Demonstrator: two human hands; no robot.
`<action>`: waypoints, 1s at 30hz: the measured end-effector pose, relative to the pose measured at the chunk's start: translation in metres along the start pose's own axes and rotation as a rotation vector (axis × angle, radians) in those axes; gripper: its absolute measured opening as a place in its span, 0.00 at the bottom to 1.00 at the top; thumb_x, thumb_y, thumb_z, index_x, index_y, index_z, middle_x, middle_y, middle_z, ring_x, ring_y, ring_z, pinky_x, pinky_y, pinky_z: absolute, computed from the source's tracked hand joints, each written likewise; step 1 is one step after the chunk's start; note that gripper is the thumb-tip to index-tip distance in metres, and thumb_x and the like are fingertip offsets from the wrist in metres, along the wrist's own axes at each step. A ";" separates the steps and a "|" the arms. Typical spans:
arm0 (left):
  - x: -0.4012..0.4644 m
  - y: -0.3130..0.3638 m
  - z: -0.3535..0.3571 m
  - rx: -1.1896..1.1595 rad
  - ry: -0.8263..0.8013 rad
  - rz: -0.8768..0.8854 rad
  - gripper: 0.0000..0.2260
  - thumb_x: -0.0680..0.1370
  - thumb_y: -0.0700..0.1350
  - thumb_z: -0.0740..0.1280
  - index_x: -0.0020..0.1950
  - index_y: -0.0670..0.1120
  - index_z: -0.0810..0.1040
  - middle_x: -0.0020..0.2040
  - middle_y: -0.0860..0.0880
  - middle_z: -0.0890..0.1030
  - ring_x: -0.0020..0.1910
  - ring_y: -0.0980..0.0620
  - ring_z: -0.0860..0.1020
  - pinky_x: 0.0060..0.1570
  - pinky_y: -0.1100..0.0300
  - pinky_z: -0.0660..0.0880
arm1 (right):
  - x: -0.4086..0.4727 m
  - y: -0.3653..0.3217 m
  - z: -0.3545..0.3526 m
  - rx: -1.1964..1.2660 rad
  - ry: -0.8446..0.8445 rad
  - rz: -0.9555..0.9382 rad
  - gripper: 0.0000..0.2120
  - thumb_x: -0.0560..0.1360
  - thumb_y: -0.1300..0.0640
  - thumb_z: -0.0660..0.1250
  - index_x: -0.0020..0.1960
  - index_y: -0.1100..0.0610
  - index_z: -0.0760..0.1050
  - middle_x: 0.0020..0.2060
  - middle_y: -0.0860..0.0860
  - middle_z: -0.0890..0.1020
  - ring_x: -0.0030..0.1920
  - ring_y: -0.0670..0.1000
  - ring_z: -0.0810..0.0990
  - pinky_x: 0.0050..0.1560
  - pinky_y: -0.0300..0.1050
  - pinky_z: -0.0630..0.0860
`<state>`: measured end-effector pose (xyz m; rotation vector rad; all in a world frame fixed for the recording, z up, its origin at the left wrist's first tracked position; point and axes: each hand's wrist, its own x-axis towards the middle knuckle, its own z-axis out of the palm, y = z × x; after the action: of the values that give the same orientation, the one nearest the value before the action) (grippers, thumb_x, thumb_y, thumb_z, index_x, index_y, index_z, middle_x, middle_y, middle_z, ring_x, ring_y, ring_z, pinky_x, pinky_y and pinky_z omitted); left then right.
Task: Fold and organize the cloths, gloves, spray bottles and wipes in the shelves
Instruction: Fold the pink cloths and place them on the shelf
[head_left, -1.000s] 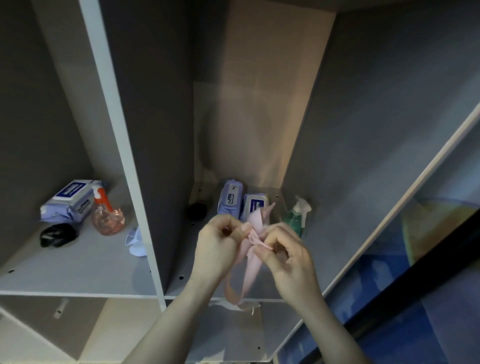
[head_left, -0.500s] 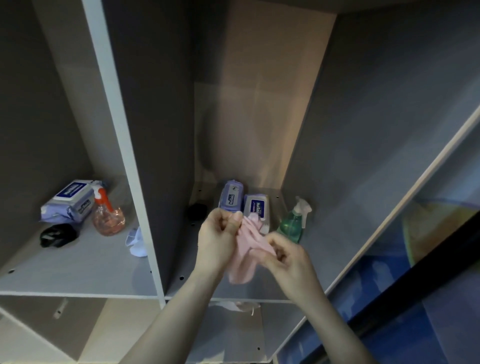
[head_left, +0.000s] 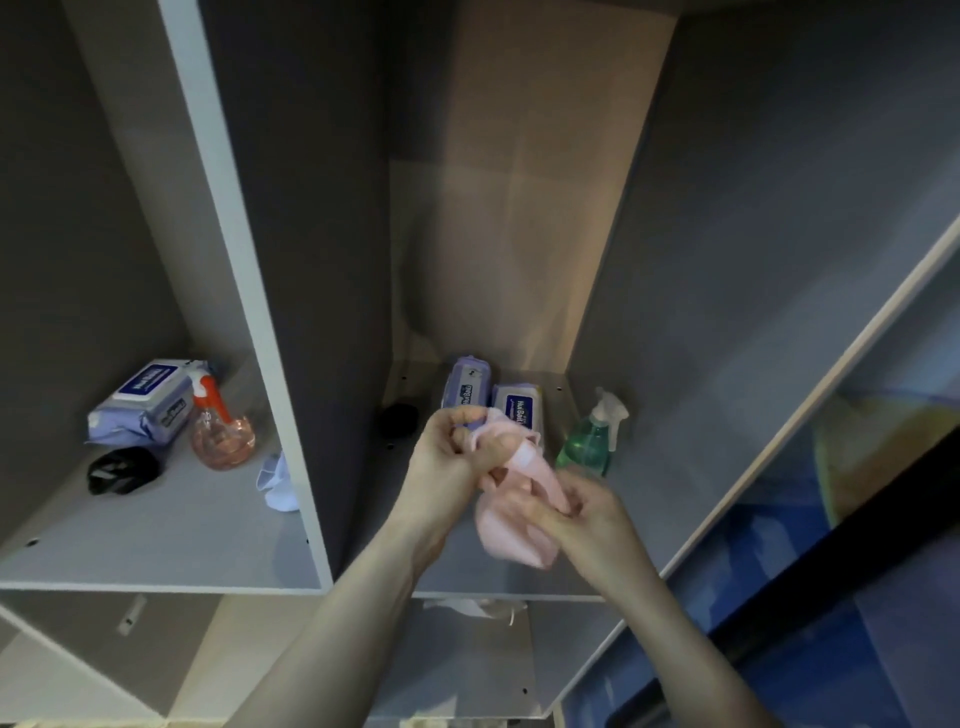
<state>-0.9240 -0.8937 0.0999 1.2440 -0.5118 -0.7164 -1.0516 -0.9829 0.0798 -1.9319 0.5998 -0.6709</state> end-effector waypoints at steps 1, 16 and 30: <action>0.001 -0.001 -0.005 0.088 -0.018 0.012 0.16 0.72 0.37 0.73 0.58 0.43 0.76 0.42 0.49 0.80 0.38 0.51 0.79 0.38 0.64 0.77 | 0.002 0.004 -0.003 -0.128 0.046 -0.042 0.09 0.70 0.55 0.75 0.37 0.46 0.76 0.34 0.39 0.78 0.40 0.40 0.75 0.40 0.32 0.68; 0.005 0.002 -0.020 -0.011 0.025 -0.069 0.15 0.77 0.52 0.64 0.46 0.40 0.81 0.36 0.44 0.81 0.34 0.51 0.79 0.34 0.60 0.77 | 0.002 0.003 -0.015 0.302 0.118 -0.033 0.15 0.74 0.45 0.66 0.56 0.52 0.77 0.52 0.47 0.83 0.55 0.46 0.80 0.56 0.41 0.75; 0.006 0.006 -0.028 0.016 0.144 -0.120 0.14 0.79 0.50 0.65 0.37 0.45 0.80 0.23 0.48 0.68 0.23 0.53 0.66 0.29 0.61 0.65 | 0.027 -0.013 -0.023 0.523 0.407 0.093 0.10 0.77 0.65 0.63 0.38 0.56 0.73 0.35 0.47 0.81 0.31 0.42 0.77 0.33 0.36 0.72</action>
<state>-0.8989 -0.8788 0.0987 1.3389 -0.3277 -0.7181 -1.0464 -1.0097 0.1058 -1.2825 0.6762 -1.0555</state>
